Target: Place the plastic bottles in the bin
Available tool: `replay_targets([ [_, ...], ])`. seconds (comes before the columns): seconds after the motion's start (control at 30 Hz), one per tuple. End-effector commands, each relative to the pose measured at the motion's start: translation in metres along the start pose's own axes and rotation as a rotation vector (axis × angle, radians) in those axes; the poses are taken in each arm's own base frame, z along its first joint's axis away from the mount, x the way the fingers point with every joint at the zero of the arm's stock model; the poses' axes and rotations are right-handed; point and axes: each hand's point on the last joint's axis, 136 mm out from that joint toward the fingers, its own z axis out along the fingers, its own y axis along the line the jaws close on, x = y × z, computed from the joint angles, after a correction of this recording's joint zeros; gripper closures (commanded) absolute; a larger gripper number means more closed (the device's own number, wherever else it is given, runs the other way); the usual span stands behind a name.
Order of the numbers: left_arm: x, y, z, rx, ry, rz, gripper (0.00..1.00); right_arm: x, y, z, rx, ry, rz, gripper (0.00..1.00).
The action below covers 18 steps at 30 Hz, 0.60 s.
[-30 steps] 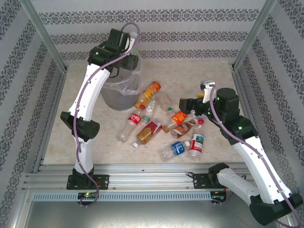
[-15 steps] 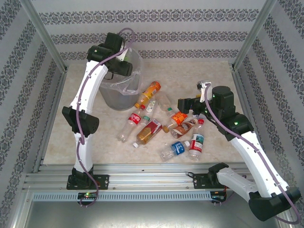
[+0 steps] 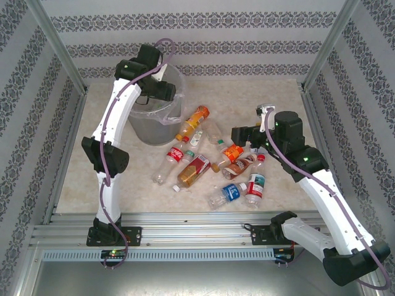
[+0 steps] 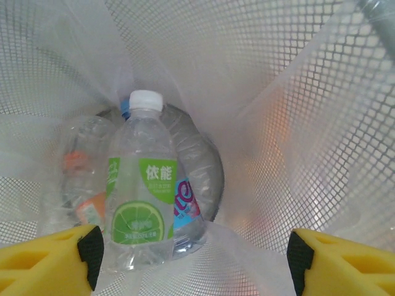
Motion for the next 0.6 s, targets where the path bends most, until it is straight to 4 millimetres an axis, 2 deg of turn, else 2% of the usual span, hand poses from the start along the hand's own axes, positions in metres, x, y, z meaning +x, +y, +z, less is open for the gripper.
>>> replay_targets([
  [0.0, 0.002, -0.005, -0.029, 0.032, -0.025, -0.028, 0.19, 0.006, -0.007, 0.008, 0.033, 0.019, 0.034, 0.02],
  [0.13, -0.008, -0.008, -0.050, 0.041, -0.095, -0.026, 0.19, 0.011, -0.008, 0.016, 0.030, 0.046, 0.053, 0.03],
  [0.27, -0.017, -0.011, -0.075, 0.057, -0.168, -0.024, 0.18, 0.018, -0.008, 0.025, 0.020, 0.094, 0.069, 0.10],
  [0.43, -0.018, -0.016, -0.100, 0.086, -0.228, -0.022, 0.15, 0.032, -0.016, 0.037, 0.054, 0.164, 0.110, 0.14],
  [0.5, -0.013, -0.023, -0.108, 0.126, -0.242, -0.012, 0.14, 0.040, -0.024, 0.043, 0.095, 0.207, 0.127, 0.16],
  [0.57, -0.008, -0.041, -0.115, 0.193, -0.261, 0.041, 0.14, 0.049, -0.035, 0.048, 0.151, 0.253, 0.177, 0.16],
])
